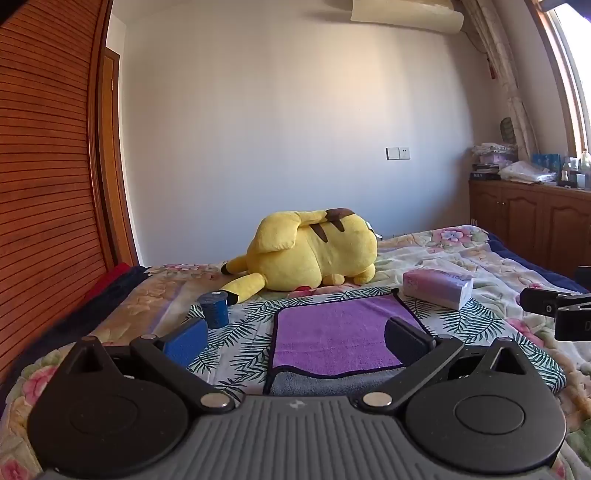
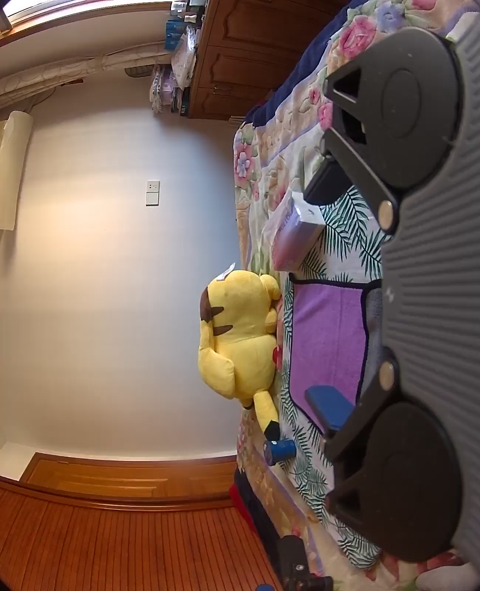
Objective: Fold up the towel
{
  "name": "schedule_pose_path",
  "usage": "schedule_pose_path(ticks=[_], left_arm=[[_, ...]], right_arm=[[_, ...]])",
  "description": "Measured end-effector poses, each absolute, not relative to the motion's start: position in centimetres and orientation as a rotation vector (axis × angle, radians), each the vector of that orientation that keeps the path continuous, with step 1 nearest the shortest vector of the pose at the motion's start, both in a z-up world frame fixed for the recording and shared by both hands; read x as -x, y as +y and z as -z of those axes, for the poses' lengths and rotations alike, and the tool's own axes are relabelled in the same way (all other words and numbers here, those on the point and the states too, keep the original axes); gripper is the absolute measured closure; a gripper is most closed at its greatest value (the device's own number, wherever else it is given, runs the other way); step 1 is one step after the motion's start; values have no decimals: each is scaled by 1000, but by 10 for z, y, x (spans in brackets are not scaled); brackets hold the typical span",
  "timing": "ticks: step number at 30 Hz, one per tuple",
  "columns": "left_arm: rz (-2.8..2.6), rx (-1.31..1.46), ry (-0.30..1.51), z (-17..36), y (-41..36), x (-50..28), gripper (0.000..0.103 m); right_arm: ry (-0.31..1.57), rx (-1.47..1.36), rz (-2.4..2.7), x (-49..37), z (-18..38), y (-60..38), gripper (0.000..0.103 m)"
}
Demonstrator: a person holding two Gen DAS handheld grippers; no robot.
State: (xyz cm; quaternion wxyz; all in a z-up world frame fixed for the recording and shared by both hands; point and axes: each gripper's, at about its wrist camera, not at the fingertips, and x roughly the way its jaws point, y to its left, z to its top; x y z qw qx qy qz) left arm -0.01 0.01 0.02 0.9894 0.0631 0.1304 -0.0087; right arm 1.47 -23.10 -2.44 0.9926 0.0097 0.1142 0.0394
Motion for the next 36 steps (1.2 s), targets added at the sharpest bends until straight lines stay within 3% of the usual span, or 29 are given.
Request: schedule_pose_path(ticks=[36], left_arm=[[16, -133, 256, 3, 0, -4, 16]], right_arm=[[219, -20, -78, -14, 23, -229, 0]])
